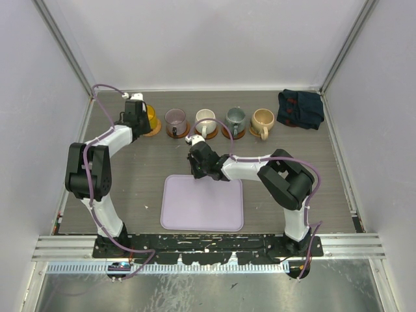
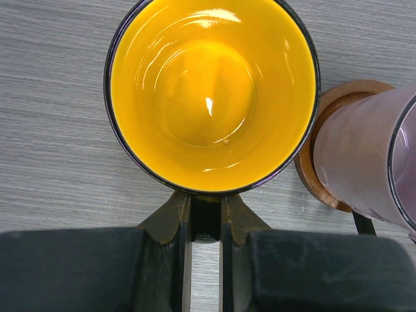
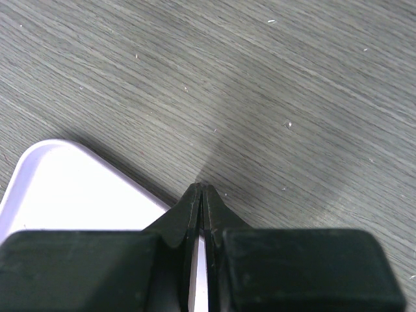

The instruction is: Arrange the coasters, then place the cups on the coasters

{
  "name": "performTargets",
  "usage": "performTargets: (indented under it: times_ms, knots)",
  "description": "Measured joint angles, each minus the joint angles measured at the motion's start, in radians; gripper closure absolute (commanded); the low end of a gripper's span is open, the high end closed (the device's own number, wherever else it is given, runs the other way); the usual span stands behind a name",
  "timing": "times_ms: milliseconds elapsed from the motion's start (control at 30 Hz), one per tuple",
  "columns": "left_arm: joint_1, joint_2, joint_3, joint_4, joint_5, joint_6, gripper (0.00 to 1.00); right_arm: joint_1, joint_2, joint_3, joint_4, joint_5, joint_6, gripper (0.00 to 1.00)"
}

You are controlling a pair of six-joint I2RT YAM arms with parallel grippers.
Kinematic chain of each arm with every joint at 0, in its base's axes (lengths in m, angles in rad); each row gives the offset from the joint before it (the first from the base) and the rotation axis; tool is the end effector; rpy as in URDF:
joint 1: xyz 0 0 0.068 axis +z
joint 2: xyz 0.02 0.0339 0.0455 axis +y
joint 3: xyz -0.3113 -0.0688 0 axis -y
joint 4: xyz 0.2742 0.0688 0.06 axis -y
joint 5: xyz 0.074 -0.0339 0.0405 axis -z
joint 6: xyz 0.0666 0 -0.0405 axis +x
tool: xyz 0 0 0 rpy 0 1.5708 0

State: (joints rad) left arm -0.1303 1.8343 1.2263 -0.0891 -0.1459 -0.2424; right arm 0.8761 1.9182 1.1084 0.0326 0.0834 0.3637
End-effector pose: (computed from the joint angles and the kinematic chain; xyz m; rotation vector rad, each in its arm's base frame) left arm 0.4650 -0.0512 0.2169 -0.2034 2.2501 -0.0332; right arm 0.2978 0.3488 0.1506 -0.5682 2.3347 0.5032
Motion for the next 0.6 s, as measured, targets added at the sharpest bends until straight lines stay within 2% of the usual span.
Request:
performTargets:
  times_ms: [467,600]
  knots:
    - [0.000,0.015,0.000,0.000,-0.001,-0.004,1.00,0.000,0.001,0.000,0.000,0.000,0.000,0.89]
    - [0.000,0.017,0.000,0.000,-0.004,-0.008,0.90,0.000,0.002,0.000,0.005,0.000,0.000,0.89]
